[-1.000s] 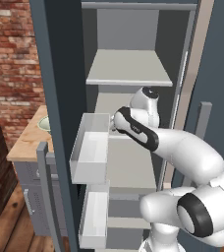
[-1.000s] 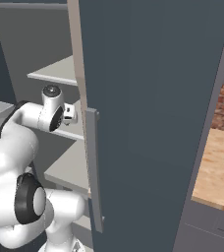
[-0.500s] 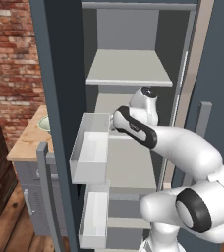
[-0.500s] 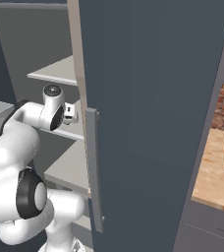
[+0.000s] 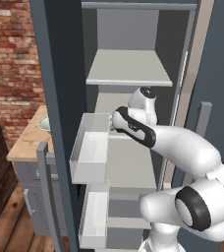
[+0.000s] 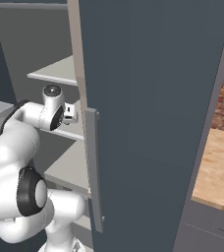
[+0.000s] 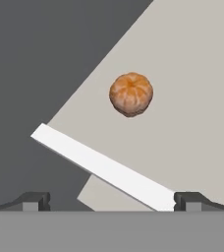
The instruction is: Take the bell pepper, orange, and tangerine from the freezer and place them in the bowl on the counter.
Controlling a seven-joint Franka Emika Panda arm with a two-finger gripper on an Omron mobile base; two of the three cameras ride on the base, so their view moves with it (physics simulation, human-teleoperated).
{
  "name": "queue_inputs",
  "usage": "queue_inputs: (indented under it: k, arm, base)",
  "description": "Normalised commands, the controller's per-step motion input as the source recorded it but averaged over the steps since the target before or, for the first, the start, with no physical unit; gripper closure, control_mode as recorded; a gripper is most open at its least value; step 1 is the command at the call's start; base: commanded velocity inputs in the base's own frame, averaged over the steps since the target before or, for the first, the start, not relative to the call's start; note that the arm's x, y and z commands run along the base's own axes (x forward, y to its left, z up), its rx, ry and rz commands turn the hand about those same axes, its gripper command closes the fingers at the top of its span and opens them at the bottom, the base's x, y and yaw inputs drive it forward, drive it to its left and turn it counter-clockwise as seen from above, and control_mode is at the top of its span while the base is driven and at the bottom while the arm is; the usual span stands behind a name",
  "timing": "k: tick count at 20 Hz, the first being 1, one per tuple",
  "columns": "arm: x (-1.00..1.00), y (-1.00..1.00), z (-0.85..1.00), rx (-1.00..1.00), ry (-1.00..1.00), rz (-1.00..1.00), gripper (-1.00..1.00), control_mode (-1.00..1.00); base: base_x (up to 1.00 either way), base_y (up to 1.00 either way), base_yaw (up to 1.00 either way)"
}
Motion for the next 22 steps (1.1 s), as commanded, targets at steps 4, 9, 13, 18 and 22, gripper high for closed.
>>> queue_inputs:
  k: [4, 9, 13, 18, 22]
  arm:
    - [0.16, 0.0, 0.0, 0.0, 0.0, 0.0, -1.0, -1.0]
    - [0.18, 0.03, 0.0, 0.0, 0.0, 0.0, -1.0, -1.0]
    - [0.13, 0.04, -0.03, 0.0, 0.0, 0.0, -1.0, -1.0]
    - [0.19, 0.07, -0.08, 0.0, 0.0, 0.0, -1.0, -1.0]
    - [0.17, 0.02, -0.13, 0.0, 0.0, 0.0, -1.0, -1.0]
  base:
    - [0.0, 0.0, 0.0]
    - [0.0, 0.0, 0.0]
    - [0.0, 0.0, 0.0]
    - [0.0, 0.0, 0.0]
    - [0.0, 0.0, 0.0]
